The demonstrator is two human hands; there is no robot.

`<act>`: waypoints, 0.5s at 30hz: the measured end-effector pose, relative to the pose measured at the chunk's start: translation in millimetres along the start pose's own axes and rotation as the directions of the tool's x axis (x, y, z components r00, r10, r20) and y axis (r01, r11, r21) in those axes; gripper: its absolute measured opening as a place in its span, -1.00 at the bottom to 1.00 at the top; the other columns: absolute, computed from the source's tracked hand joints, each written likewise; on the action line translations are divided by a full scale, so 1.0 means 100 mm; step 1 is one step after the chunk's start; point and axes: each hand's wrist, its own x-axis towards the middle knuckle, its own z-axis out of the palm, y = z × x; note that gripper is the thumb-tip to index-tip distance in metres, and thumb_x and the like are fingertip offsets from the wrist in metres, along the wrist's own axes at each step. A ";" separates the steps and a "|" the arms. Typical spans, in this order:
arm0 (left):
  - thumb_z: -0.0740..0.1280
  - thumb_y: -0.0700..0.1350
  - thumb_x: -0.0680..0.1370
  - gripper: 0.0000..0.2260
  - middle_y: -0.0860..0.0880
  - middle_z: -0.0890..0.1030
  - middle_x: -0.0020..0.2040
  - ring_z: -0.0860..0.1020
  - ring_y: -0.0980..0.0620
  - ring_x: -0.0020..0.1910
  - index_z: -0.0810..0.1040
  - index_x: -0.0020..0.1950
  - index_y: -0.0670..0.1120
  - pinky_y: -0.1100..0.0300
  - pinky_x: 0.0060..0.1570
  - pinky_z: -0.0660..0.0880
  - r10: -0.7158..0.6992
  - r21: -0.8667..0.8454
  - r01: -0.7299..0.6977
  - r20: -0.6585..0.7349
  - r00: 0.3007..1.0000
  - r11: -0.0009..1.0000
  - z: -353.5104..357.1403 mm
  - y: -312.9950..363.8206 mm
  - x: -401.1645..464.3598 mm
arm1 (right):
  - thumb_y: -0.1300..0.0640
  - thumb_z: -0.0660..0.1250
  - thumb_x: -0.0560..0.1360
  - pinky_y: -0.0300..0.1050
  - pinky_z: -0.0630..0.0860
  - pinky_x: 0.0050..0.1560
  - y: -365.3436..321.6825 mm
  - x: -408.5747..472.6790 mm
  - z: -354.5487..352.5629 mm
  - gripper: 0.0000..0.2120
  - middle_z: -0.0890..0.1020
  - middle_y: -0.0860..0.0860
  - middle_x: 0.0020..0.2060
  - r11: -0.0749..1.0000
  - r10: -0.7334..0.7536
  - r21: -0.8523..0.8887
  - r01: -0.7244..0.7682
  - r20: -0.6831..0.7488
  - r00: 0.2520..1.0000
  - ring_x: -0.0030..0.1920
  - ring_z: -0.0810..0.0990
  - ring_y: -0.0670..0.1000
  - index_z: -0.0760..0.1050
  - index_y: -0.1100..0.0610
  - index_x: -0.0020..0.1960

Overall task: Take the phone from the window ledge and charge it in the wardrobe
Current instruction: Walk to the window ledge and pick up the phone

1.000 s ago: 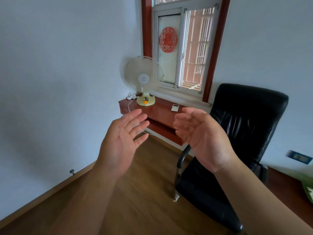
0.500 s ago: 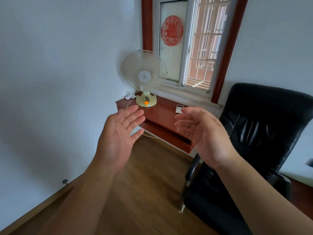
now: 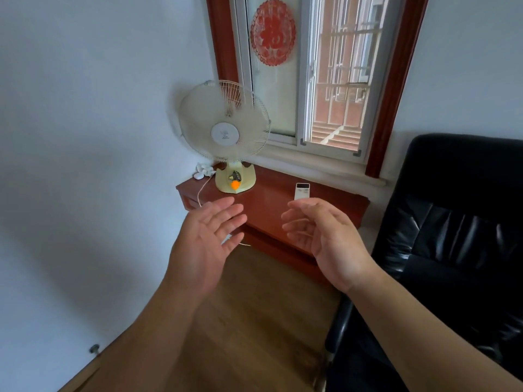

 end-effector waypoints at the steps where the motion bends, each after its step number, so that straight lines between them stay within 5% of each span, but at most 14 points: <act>1: 0.10 0.06 0.60 -0.64 -0.03 0.69 0.15 0.62 -0.02 0.16 0.59 0.21 -0.05 0.00 0.10 0.47 -0.021 -0.001 0.021 -0.001 1.000 1.000 0.03 -0.04 0.18 | 0.06 0.27 0.55 -0.03 0.55 -0.01 0.02 0.17 -0.06 -0.77 0.70 0.09 -0.11 1.000 0.008 -0.012 -0.008 -0.003 1.000 -0.08 0.65 0.07 0.63 0.17 0.04; 15: 0.23 0.09 0.49 -0.57 -0.10 0.67 0.17 0.62 -0.06 0.16 0.53 0.29 -0.07 -0.01 0.04 0.48 -0.195 -0.076 0.199 0.056 0.979 0.977 0.14 -0.51 1.91 | 0.07 0.26 0.54 -0.05 0.55 -0.05 0.38 1.66 -0.67 -0.76 0.69 0.13 -0.10 0.998 0.059 -0.029 -0.061 -0.074 0.996 -0.10 0.64 0.09 0.62 0.18 0.05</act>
